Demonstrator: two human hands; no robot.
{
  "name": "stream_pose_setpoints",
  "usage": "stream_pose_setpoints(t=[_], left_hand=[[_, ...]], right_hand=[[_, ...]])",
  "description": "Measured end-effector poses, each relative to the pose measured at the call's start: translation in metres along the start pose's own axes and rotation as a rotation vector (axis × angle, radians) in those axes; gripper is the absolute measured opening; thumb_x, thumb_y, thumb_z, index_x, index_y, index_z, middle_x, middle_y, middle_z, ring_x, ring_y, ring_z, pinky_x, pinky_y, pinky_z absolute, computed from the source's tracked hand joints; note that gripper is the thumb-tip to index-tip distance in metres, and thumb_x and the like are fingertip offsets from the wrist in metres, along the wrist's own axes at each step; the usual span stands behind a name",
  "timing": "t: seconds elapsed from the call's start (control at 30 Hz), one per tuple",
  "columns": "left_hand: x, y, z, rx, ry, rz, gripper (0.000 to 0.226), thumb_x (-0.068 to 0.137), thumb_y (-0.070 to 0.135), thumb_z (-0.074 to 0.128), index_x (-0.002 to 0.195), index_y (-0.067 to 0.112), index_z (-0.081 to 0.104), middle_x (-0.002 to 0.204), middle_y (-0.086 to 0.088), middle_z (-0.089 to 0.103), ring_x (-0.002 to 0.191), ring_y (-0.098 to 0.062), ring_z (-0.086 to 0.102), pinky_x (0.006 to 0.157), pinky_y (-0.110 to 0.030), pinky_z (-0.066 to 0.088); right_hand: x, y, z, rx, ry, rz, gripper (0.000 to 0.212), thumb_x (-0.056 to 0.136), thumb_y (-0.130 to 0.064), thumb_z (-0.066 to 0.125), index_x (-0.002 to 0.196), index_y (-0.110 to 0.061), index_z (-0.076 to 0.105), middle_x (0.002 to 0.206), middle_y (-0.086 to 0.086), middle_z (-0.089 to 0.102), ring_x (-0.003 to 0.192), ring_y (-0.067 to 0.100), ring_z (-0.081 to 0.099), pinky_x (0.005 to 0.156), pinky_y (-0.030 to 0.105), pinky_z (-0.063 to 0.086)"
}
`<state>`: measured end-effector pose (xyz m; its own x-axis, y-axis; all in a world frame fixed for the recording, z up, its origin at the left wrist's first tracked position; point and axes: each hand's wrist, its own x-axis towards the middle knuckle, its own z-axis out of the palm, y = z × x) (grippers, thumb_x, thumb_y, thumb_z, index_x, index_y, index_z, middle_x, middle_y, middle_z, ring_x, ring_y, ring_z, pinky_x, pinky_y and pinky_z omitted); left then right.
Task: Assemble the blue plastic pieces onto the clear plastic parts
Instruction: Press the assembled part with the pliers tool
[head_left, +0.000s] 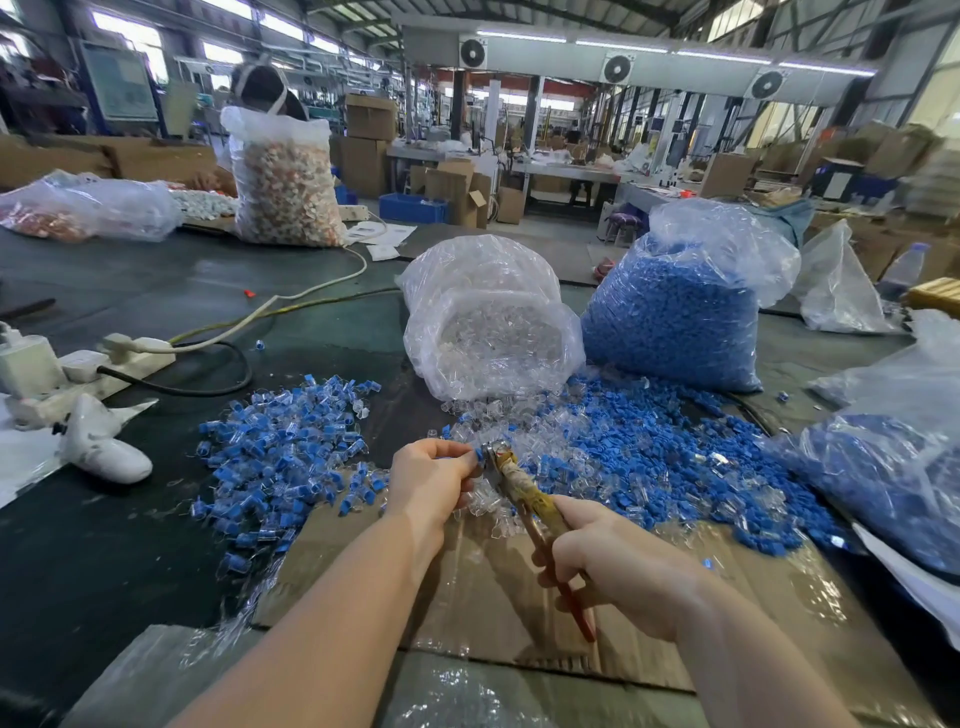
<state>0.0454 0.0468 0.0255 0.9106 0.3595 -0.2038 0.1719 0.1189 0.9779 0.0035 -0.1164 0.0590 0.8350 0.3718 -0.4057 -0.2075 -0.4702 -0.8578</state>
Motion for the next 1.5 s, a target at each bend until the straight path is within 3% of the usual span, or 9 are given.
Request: stream_pose_setpoints(t=[0.2,0.37,0.5,0.63,0.87,1.03,1.13,1.27,1.5], left_hand=[[-0.0019,0.0000,-0.0003,0.020,-0.039,-0.022,0.007,0.087,0.002,0.060,0.084,0.008,0.063,0.072,-0.006,0.064,0.057,-0.011,0.053,0.049,-0.020,0.045],[-0.0037,0.0008,0.0016,0.009,-0.044,-0.032,0.006,0.086,0.001,0.061,0.087,0.006,0.064,0.070,-0.006,0.063,0.056,-0.011,0.053,0.049,-0.021,0.044],[-0.0041,0.0014,0.0043,0.020,-0.027,-0.008,0.006,0.085,0.000,0.061,0.086,0.005,0.064,0.073,-0.009,0.063,0.056,-0.012,0.053,0.048,-0.020,0.044],[-0.0060,0.0011,0.0063,0.018,-0.032,0.007,0.006,0.086,-0.002,0.060,0.086,0.003,0.064,0.075,-0.011,0.063,0.058,-0.012,0.052,0.051,-0.020,0.046],[-0.0085,-0.0009,0.0085,0.039,-0.037,0.023,0.008,0.086,0.000,0.059,0.089,0.005,0.064,0.077,-0.008,0.064,0.059,-0.010,0.054,0.048,-0.016,0.044],[-0.0079,-0.0022,0.0093,-0.018,-0.033,0.018,0.009,0.086,-0.004,0.058,0.082,0.004,0.061,0.070,-0.010,0.060,0.052,-0.011,0.049,0.043,-0.016,0.040],[-0.0070,-0.0018,0.0078,-0.012,-0.021,0.022,0.009,0.086,-0.003,0.058,0.083,0.004,0.062,0.070,-0.008,0.061,0.054,-0.011,0.051,0.045,-0.016,0.042],[-0.0071,-0.0036,0.0047,0.010,-0.010,0.023,0.009,0.086,-0.002,0.059,0.085,0.006,0.064,0.071,-0.006,0.063,0.058,-0.011,0.055,0.049,-0.016,0.045],[-0.0094,-0.0012,0.0051,0.013,-0.015,0.026,0.009,0.086,-0.001,0.059,0.086,0.007,0.063,0.076,-0.008,0.064,0.065,-0.013,0.057,0.056,-0.021,0.047]], right_hand=[[-0.0031,-0.0002,0.0010,0.029,-0.006,-0.024,0.050,0.077,0.010,0.039,0.108,-0.024,0.059,0.090,0.011,0.042,0.081,0.025,0.043,0.065,0.031,0.038],[-0.0058,0.0015,0.0021,0.063,-0.001,-0.034,0.057,0.076,0.009,0.039,0.108,-0.034,0.060,0.087,0.009,0.043,0.083,0.024,0.043,0.070,0.034,0.036],[-0.0066,0.0015,0.0031,0.052,0.012,-0.043,0.056,0.075,0.011,0.037,0.108,-0.029,0.057,0.082,0.007,0.044,0.080,0.023,0.041,0.063,0.030,0.034],[-0.0049,0.0034,0.0042,-0.067,0.064,-0.033,0.058,0.074,0.007,0.038,0.122,-0.025,0.043,0.081,0.008,0.047,0.074,0.023,0.041,0.061,0.034,0.031],[-0.0027,0.0062,0.0077,-0.149,0.118,-0.079,0.044,0.081,0.005,0.036,0.104,-0.031,0.046,0.076,0.004,0.054,0.063,0.020,0.046,0.058,0.034,0.037],[-0.0056,0.0067,0.0047,0.114,0.071,-0.015,0.053,0.068,0.014,0.037,0.093,-0.028,0.058,0.079,0.010,0.052,0.073,0.022,0.049,0.061,0.031,0.035],[-0.0065,0.0078,0.0031,0.086,0.043,-0.005,0.055,0.068,0.014,0.038,0.095,-0.029,0.058,0.081,0.010,0.053,0.074,0.023,0.051,0.063,0.032,0.036],[-0.0076,0.0047,0.0037,0.021,0.047,-0.022,0.054,0.070,0.015,0.039,0.099,-0.027,0.055,0.070,0.004,0.052,0.058,0.016,0.046,0.053,0.026,0.036],[-0.0037,0.0087,0.0075,-0.056,0.115,-0.071,0.050,0.072,0.012,0.038,0.095,-0.029,0.055,0.073,0.007,0.055,0.065,0.023,0.049,0.059,0.034,0.040]])
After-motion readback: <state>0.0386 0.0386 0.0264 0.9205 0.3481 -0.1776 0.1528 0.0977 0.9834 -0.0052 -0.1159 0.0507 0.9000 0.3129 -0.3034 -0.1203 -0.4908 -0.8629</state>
